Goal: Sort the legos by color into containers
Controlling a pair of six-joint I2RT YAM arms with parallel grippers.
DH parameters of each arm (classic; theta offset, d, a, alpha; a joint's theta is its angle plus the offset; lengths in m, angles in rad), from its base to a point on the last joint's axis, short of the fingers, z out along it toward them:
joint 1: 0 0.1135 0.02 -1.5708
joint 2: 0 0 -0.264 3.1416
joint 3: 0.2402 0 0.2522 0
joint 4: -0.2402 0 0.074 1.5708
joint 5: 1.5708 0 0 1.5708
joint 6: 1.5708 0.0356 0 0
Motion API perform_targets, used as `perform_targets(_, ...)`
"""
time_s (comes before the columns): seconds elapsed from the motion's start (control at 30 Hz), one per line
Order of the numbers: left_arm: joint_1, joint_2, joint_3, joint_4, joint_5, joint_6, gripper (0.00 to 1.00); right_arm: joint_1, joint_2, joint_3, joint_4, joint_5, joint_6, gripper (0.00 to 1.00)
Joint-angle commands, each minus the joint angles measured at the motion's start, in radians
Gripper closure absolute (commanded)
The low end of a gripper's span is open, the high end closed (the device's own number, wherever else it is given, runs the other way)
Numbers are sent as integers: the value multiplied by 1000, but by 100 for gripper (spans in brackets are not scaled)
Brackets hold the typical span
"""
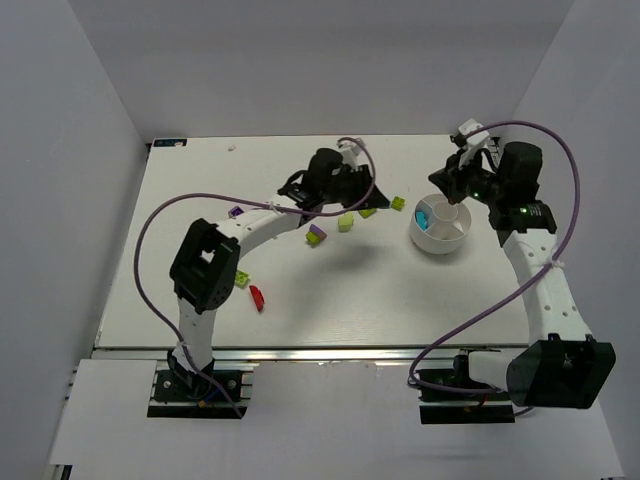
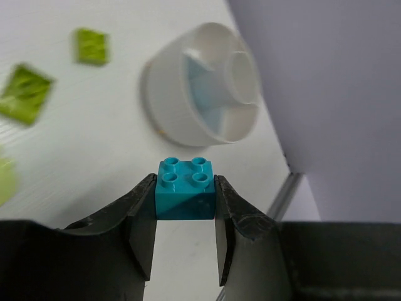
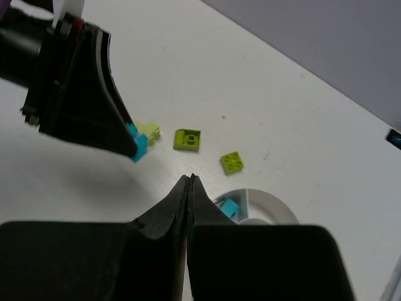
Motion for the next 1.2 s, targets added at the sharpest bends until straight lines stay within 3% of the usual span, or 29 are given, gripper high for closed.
perform_targets(0.0,-52,79,122,167,105,-12,100,-45,-60,-23,85,46,44,100)
perform_targets(0.3,-138,334,458,95,78,5,94,-96,-106,-34,76,55,55,100)
perform_targets(0.43,-155,395,533,54,56,20,88,-98,-111,-35,76,50,61,100)
perform_targets(0.53,-165,420,563,11,41,36,82,-98,-109,-35,79,47,58,100)
perform_targets(0.77,-181,443,595,-40,6,53,52,-98,-108,-37,79,35,60,100)
perform_targets(0.9,-182,441,613,-48,-5,53,43,-98,-109,-37,78,30,57,100)
perform_targets(1.17,-182,440,646,-71,-25,60,41,-98,-114,-34,73,18,54,100)
